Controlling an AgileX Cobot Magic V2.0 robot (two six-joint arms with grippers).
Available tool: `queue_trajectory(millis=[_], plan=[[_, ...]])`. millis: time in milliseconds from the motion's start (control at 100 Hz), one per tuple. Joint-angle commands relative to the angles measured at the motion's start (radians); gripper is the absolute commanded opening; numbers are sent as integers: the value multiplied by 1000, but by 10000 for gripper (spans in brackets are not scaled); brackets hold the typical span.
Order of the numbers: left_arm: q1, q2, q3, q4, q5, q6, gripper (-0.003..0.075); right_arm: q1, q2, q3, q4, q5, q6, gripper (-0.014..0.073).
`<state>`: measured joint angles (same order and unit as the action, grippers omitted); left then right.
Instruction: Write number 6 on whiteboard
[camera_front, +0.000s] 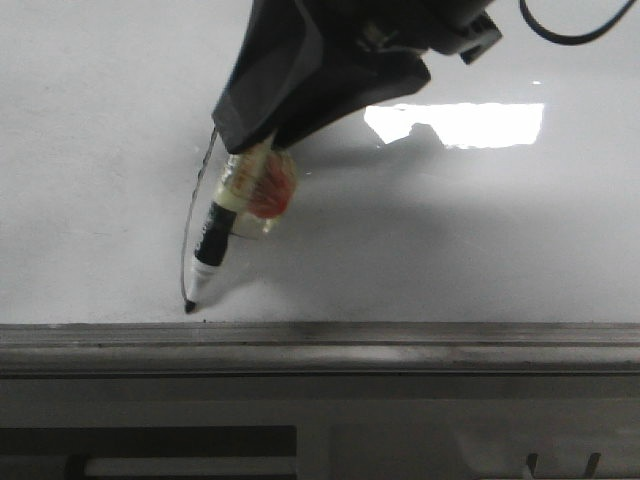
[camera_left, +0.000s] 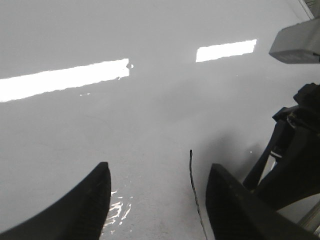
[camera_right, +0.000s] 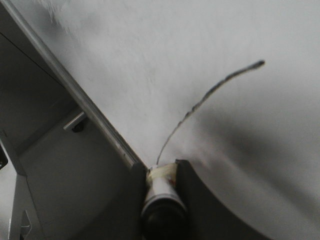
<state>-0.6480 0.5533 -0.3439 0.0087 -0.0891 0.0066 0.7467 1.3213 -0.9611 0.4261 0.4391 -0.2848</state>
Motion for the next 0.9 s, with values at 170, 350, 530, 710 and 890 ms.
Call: queue_trajectory(millis=[170,350,530,710,890], plan=[[3,1,-28,-9,-83,-1,384,-101,-90,-17,-49,-71,3,-63],[3,1,-28,-9,-79,-1,384,-79,-61,-59,-49,-70,-1,-63],[3,1,-28,-9,-71,-1,384,-45,-35,-65,-47,-108,-2,-63],[3,3,-28,47,-23,-1,384,-45,-35,-65,-47,-106,-3,-63],[1,36,-28,72,16,-1,384,-26,-35,-65,-47,-118,-7,-63]])
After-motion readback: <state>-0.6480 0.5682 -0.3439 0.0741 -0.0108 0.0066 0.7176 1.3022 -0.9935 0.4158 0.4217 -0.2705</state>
